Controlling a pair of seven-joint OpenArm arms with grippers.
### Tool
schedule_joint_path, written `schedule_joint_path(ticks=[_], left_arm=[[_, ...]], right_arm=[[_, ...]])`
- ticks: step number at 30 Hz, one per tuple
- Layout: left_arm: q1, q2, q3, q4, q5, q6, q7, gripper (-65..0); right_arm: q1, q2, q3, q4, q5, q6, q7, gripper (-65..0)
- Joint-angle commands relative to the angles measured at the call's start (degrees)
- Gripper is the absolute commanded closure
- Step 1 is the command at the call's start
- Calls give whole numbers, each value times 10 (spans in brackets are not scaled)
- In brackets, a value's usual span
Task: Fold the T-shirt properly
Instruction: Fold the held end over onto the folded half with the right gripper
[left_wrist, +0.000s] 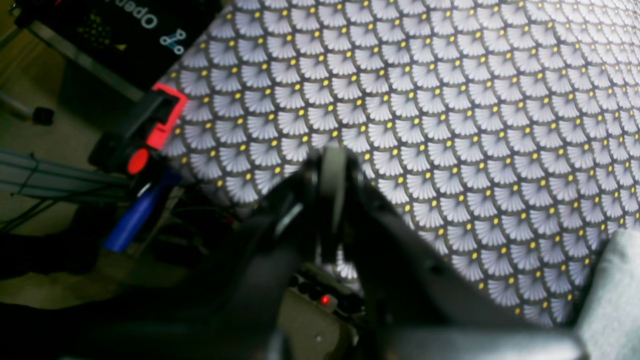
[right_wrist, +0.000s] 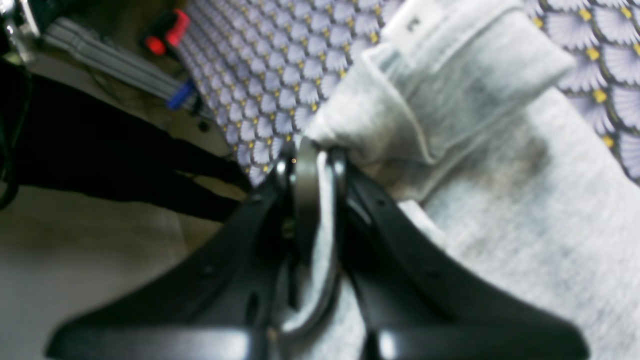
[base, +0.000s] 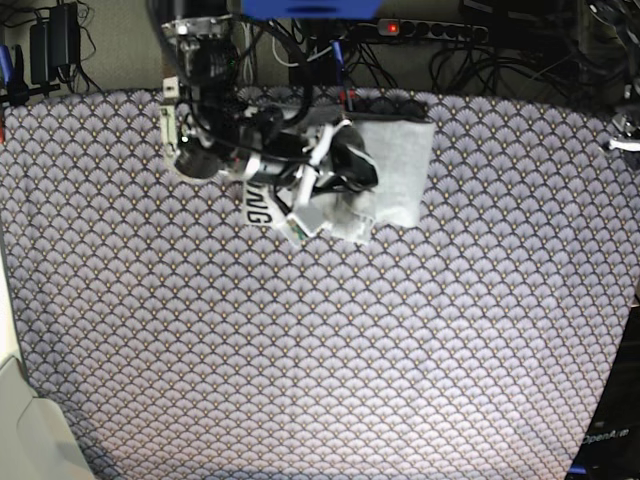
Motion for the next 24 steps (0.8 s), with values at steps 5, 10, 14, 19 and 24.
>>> schedule_joint_path(ticks=[5,10,14,19,24], left_arm=[[1,-9,-4,8,-3,0,-10,-4],[-1,-9,-4,8,-3,0,-10,-4],[-1,-9,-4,8,-3,0,-10,-4],[-1,-8,-4,8,-3,0,-10,-4],[2,-8,-4,8,-4,0,-10,-4]], right_arm=[[35,-4,-25,-30,15,4,12,0],[38,-4,-55,-34,15,4,12,0],[50,-4,-69,-34,14,4,11,0],[64,-4,-74,-34,14,4,13,0],[70,-4,-72,-37,14,4,13,0]])
